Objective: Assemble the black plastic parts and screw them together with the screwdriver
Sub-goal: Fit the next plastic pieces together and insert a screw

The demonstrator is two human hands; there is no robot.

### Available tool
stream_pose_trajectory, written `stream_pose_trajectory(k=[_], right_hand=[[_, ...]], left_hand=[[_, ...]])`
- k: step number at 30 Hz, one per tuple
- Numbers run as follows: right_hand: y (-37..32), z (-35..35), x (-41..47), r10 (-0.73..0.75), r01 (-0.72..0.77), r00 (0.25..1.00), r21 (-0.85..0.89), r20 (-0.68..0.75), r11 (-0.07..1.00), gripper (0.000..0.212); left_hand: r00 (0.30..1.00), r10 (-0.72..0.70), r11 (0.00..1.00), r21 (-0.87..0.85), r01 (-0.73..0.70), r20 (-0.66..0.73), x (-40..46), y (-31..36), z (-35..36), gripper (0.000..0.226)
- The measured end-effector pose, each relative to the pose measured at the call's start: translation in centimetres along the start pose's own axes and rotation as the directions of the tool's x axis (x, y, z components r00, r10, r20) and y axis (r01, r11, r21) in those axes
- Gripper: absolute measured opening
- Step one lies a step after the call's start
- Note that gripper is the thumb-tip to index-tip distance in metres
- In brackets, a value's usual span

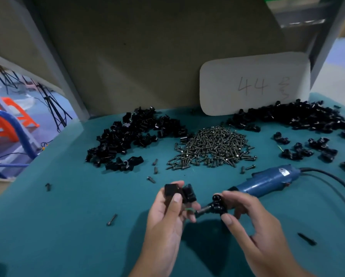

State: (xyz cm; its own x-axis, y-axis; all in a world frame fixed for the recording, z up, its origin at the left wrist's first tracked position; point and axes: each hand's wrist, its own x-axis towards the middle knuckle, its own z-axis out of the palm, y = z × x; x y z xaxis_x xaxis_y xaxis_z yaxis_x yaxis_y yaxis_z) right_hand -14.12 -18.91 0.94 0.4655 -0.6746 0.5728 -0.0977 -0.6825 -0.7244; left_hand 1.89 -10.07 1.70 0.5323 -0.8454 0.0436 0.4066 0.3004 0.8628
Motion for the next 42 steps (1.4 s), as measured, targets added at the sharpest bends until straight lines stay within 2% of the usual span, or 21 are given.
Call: stream_pose_trajectory(k=[5, 9, 15, 19, 22, 25, 31, 35, 38, 42], right_hand=[[0.4, -0.1, -0.3, 0.056, -0.056, 0.998, 0.050, -0.004, 0.997, 0.033], [0.6, 0.0, -0.4, 0.063, -0.062, 0.998, 0.083, -0.011, 0.995, 0.033], [0.5, 0.2, -0.5, 0.036, -0.036, 0.999, 0.094, 0.009, 0.995, 0.033], [0.4, 0.2, -0.6, 0.018, -0.019, 1.000, 0.089, 0.008, 0.996, 0.033], [0.2, 0.3, -0.7, -0.029, 0.027, 0.999, 0.073, 0.020, 0.997, 0.033], [0.2, 0.4, -0.6, -0.062, 0.060, 0.998, 0.061, 0.027, 0.996, 0.031], [0.2, 0.2, -0.4, -0.040, 0.042, 0.999, 0.097, -0.024, 0.994, 0.031], [0.1, 0.2, -0.6, -0.029, 0.030, 1.000, 0.110, -0.008, 0.994, 0.031], [0.1, 0.1, -0.6, 0.001, -0.003, 1.000, 0.142, 0.013, 0.990, 0.033], [0.1, 0.0, -0.7, 0.004, -0.008, 1.000, 0.160, 0.029, 0.987, 0.032]], left_hand=[[0.998, 0.061, 0.992, 0.113, -0.062, 0.007, -0.2, 0.3, 0.8, 0.057], [0.994, 0.105, 0.983, 0.151, -0.109, 0.037, -0.5, 0.1, 0.7, 0.057], [0.985, 0.168, 0.959, 0.239, -0.154, -0.039, -0.6, -0.2, 0.6, 0.065], [0.987, 0.151, 0.953, 0.272, -0.130, -0.055, -0.7, -0.3, 0.7, 0.038], [0.989, 0.149, 0.917, 0.377, -0.132, -0.018, -0.9, -0.6, 0.8, 0.036], [0.986, 0.156, 0.901, 0.401, -0.164, 0.053, -1.2, -0.9, 1.1, 0.025], [0.966, 0.246, 0.844, 0.471, -0.257, 0.086, -1.4, -1.0, 1.1, 0.031], [0.972, 0.189, 0.870, 0.435, -0.230, 0.137, -1.6, -1.2, 1.0, 0.022], [0.968, 0.177, 0.851, 0.466, -0.242, 0.179, -1.5, -1.3, 0.9, 0.033], [0.956, 0.223, 0.817, 0.498, -0.290, 0.190, -1.7, -1.3, 0.9, 0.036]])
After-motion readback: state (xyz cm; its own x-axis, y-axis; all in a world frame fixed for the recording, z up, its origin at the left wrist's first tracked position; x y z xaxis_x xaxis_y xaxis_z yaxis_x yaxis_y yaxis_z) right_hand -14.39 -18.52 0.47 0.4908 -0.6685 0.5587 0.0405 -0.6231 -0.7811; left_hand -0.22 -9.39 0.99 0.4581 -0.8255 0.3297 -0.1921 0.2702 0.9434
